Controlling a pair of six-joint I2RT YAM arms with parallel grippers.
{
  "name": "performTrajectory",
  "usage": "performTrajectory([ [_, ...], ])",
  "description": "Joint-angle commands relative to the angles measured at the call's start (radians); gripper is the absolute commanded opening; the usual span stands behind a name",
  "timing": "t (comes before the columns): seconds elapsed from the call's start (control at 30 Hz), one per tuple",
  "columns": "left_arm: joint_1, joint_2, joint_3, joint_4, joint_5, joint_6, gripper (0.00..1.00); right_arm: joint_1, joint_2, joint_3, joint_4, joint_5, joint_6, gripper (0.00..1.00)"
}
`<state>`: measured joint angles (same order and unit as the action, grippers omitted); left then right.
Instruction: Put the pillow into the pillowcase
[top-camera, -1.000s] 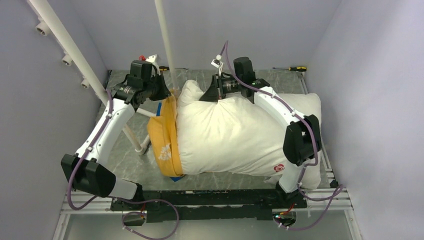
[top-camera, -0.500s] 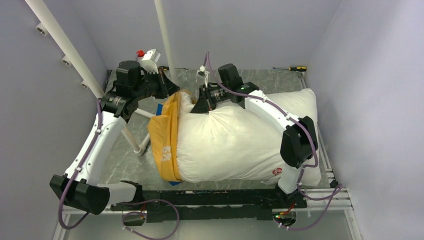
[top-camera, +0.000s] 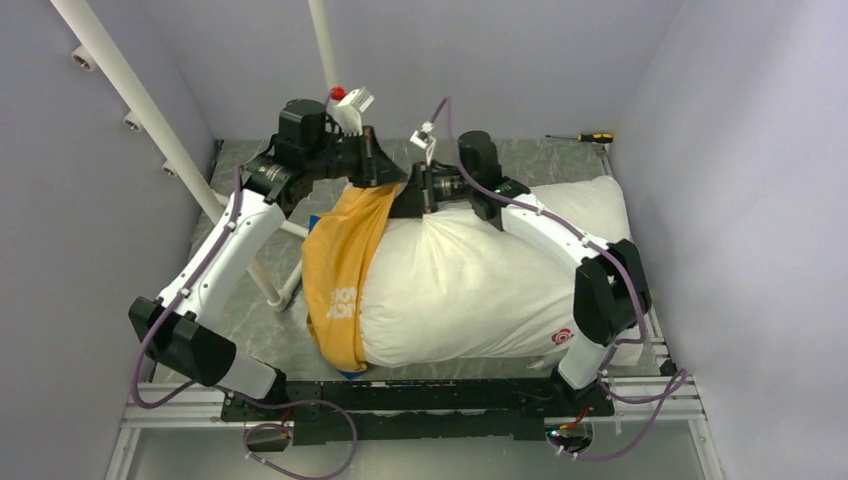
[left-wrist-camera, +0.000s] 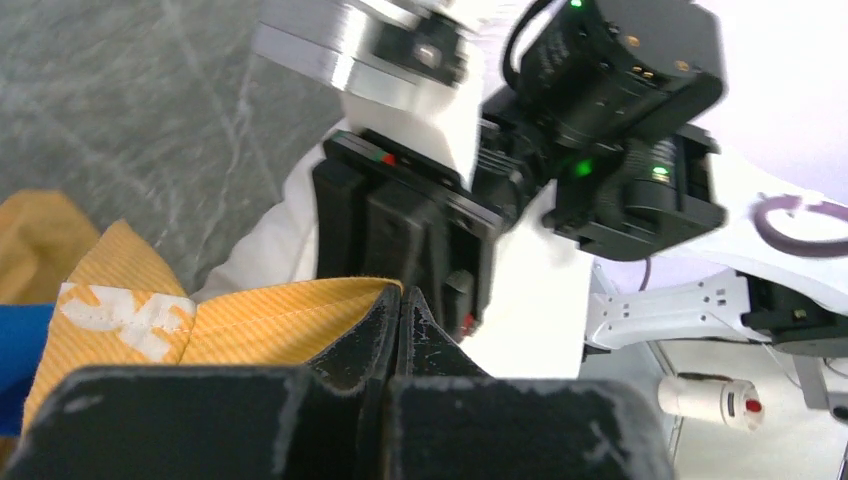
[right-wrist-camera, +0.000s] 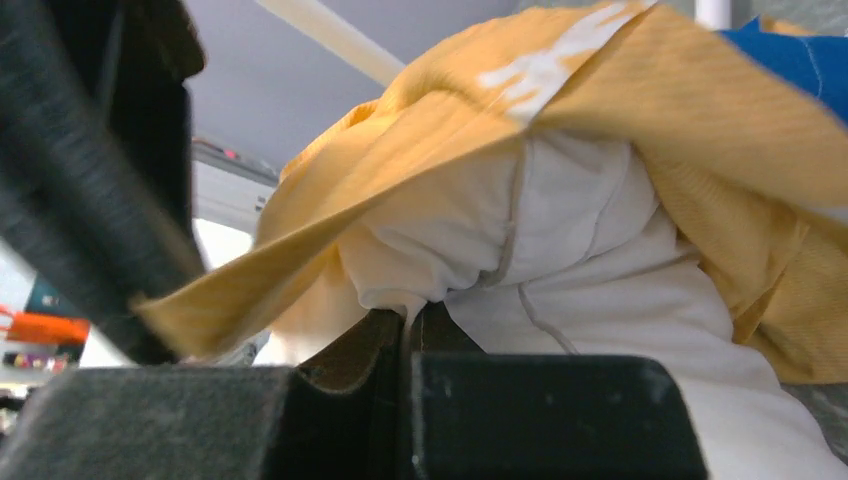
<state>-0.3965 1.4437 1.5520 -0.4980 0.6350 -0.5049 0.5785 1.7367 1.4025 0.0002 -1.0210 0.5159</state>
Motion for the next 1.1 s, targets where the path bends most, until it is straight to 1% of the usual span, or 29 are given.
performTrajectory([
  [0.0, -0.093, 0.030, 0.204, 0.096, 0.024, 0.017, 0.00, -0.065, -0.127, -0.052, 0.452, -0.012, 0.333, 0.00],
  [0.1, -0.126, 0.067, 0.282, 0.100, 0.007, -0.019, 0.00, -0.133, -0.143, -0.092, 0.629, 0.016, 0.495, 0.00],
  [0.13, -0.140, 0.078, 0.299, 0.112, 0.005, -0.031, 0.00, -0.154, -0.143, -0.094, 0.696, 0.016, 0.532, 0.00],
  [0.2, -0.176, 0.101, 0.339, 0.124, 0.004, -0.039, 0.00, -0.176, -0.147, -0.094, 0.767, 0.024, 0.578, 0.00],
  [0.37, -0.250, 0.164, 0.405, 0.061, 0.007, -0.043, 0.00, -0.204, -0.165, -0.049, 0.723, 0.055, 0.550, 0.00],
  [0.47, -0.272, 0.195, 0.425, 0.017, 0.003, -0.040, 0.00, -0.213, -0.181, -0.031, 0.660, 0.089, 0.501, 0.00],
  [0.57, -0.289, 0.211, 0.421, 0.048, 0.007, -0.066, 0.00, -0.230, -0.197, -0.045, 0.637, 0.146, 0.486, 0.00],
  [0.7, -0.328, 0.250, 0.446, 0.122, 0.015, -0.107, 0.00, -0.304, -0.242, -0.119, 0.777, 0.224, 0.592, 0.00],
  [0.77, -0.358, 0.284, 0.495, 0.128, 0.024, -0.111, 0.00, -0.344, -0.271, -0.130, 0.797, 0.241, 0.605, 0.00],
  [0.87, -0.409, 0.335, 0.564, 0.120, 0.012, -0.105, 0.00, -0.375, -0.332, -0.134, 0.765, 0.254, 0.573, 0.00],
  [0.97, -0.444, 0.352, 0.568, 0.165, -0.004, -0.126, 0.00, -0.393, -0.379, -0.151, 0.743, 0.268, 0.538, 0.00],
  [1.07, -0.480, 0.370, 0.560, 0.242, 0.010, -0.169, 0.00, -0.406, -0.397, -0.160, 0.661, 0.299, 0.476, 0.00],
])
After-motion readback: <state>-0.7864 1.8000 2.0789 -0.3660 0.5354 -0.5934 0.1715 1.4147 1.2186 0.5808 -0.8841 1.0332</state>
